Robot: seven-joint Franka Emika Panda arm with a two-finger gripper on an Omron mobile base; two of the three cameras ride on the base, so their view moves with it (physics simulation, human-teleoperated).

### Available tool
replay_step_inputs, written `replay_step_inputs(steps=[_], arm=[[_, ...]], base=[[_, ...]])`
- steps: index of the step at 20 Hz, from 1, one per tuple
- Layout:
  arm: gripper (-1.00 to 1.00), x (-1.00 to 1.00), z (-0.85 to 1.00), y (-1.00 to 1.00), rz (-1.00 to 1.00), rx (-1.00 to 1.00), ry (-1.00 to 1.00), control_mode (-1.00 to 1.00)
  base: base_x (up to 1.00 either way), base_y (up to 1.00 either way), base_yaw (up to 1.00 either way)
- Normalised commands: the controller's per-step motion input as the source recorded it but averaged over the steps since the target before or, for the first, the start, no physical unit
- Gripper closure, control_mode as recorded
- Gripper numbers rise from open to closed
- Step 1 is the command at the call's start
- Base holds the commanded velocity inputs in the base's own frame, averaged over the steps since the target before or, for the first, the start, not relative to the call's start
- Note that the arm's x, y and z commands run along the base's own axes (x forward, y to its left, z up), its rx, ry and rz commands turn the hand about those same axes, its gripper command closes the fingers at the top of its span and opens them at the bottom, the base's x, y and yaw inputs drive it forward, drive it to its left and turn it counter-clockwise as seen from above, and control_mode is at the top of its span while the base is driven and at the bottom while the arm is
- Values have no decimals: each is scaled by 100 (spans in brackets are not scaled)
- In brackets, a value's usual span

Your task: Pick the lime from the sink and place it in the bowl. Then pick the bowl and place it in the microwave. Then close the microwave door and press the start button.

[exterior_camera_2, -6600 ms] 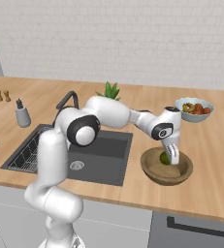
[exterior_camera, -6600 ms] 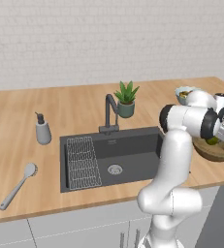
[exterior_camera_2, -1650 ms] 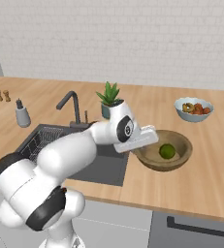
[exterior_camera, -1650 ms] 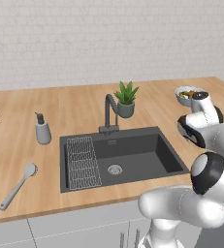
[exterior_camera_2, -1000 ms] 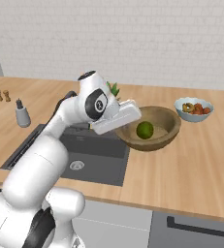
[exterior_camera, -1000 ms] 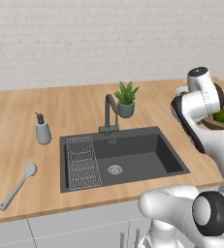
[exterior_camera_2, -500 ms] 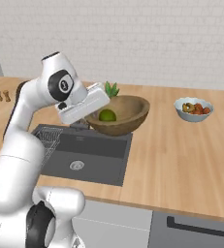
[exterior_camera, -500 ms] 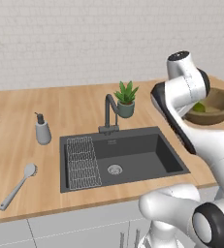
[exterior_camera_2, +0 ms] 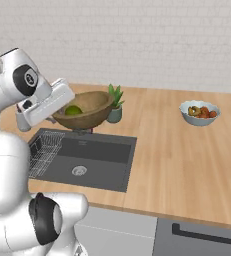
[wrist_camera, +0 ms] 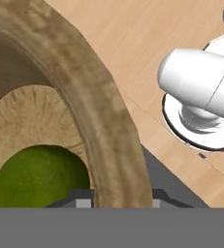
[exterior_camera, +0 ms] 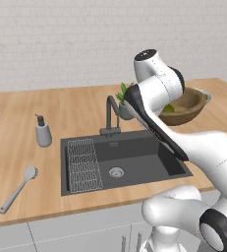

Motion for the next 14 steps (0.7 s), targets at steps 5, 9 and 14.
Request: replay_step_inputs(steps=[5,9,14], arm=[[100,-9,0,7,33,0,0,-100],[100,-4,0,0,22,0,0,100],[100,0,0,0,0,0,0,100]], base=[[0,0,0],[-3,0,7],[-48,-16,22]])
